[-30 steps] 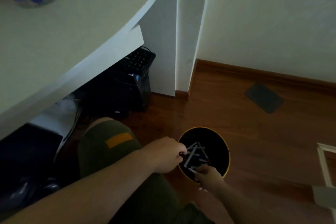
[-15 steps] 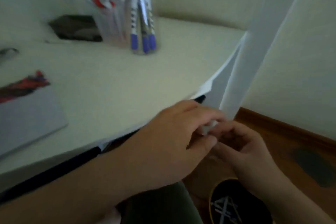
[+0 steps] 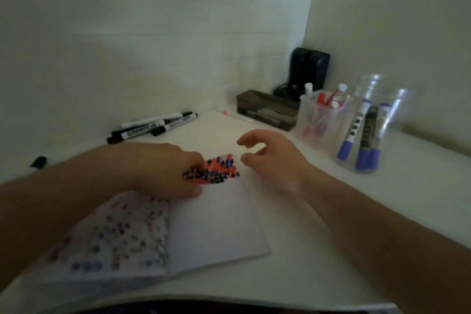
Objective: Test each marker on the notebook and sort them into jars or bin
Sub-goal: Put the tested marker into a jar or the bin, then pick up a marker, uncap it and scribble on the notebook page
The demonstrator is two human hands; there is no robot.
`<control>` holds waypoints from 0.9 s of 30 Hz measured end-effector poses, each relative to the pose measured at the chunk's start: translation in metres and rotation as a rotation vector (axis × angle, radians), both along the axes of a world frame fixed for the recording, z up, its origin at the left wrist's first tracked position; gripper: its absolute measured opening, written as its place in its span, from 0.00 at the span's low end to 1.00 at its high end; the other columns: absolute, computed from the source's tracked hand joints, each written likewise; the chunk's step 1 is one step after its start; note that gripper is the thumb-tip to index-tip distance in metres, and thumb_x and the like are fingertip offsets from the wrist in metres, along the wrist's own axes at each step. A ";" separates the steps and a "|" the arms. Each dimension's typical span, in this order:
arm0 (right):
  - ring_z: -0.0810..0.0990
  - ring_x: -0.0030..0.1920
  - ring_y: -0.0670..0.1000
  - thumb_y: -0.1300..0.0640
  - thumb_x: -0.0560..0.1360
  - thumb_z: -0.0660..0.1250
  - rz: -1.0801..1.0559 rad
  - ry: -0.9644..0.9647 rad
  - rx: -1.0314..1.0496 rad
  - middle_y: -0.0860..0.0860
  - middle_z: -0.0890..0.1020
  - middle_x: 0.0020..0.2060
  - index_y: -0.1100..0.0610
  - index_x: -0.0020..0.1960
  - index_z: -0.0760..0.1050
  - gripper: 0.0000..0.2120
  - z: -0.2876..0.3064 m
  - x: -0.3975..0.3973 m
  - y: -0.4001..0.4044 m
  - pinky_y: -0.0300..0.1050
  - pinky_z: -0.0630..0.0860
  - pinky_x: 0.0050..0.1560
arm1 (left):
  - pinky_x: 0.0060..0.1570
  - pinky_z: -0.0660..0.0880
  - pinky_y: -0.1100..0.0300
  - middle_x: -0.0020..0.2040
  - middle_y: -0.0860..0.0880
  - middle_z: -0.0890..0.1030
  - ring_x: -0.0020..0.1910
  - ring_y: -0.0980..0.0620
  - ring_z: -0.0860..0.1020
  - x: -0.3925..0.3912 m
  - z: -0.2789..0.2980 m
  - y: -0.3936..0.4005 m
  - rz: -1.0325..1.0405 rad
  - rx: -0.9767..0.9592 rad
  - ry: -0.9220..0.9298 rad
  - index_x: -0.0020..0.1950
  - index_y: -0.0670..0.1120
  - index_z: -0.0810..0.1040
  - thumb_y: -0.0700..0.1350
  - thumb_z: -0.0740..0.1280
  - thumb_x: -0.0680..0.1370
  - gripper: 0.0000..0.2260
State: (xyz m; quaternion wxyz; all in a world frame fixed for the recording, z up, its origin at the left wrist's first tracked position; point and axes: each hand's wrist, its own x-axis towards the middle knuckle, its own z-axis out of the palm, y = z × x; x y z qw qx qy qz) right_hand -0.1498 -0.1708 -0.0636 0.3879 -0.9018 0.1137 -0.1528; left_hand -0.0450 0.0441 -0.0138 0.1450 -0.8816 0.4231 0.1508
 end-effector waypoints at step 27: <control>0.70 0.73 0.56 0.47 0.84 0.63 -0.232 0.235 -0.563 0.53 0.72 0.74 0.49 0.76 0.68 0.22 -0.003 0.079 -0.029 0.56 0.68 0.74 | 0.41 0.79 0.49 0.36 0.53 0.80 0.36 0.54 0.78 0.040 -0.065 0.015 0.124 -0.885 -0.105 0.63 0.60 0.62 0.58 0.64 0.79 0.16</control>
